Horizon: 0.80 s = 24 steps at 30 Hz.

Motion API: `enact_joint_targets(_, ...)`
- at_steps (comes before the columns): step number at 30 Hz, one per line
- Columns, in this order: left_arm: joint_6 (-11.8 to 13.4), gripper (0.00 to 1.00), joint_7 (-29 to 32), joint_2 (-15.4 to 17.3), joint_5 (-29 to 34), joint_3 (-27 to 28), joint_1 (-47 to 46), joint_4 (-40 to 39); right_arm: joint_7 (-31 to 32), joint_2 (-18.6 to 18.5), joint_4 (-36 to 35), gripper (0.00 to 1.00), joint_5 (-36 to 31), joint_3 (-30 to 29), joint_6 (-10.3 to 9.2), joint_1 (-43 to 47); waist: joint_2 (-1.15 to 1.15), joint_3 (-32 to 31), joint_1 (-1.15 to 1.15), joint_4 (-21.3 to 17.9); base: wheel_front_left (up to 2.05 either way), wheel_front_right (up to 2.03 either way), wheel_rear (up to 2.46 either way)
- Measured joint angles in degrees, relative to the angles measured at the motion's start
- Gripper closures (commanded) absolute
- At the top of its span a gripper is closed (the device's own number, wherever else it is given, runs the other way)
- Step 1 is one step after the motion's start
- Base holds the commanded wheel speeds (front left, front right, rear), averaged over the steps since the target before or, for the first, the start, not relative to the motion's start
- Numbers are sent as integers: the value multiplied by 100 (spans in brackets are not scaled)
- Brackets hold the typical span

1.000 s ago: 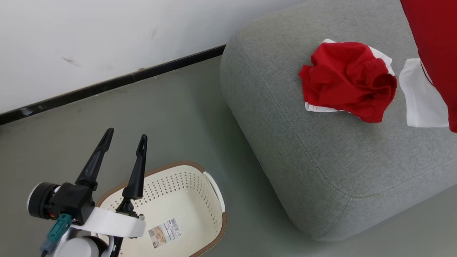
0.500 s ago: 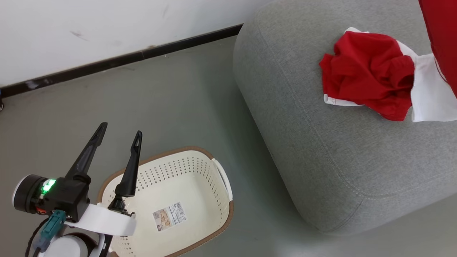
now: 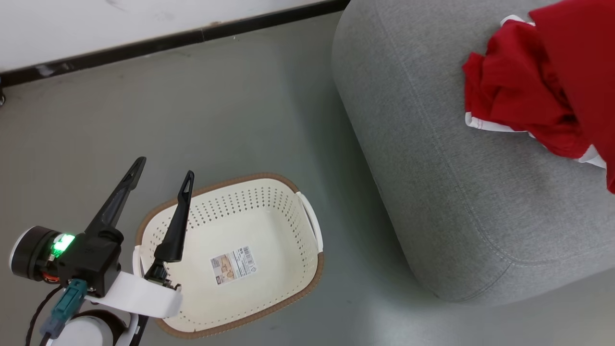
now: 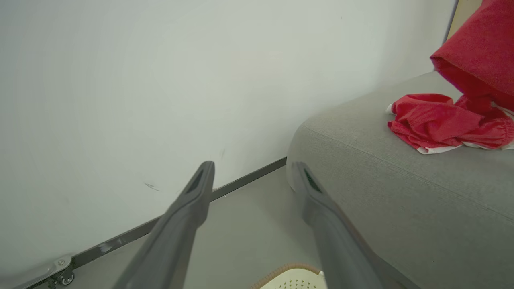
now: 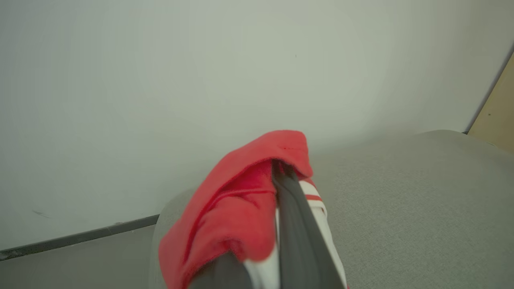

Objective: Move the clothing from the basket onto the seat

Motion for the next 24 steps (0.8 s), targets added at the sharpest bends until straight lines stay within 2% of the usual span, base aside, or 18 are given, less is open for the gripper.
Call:
enact_joint_targets(4,-31,0,80,48,0,0,-9,-93,-37,164,250,100,-33,70,1,3,0,150,0,50,0,0,0)
enact_joint_targets(21,-32,0,191,98,10,41,-176,-256,-277,198,1072,100,-659,392,1,83,0,678,0,91,0,0,0)
enact_joint_targets(24,-31,0,191,108,10,71,-218,-269,-310,293,1225,100,-714,464,1,202,0,738,0,63,0,0,0)
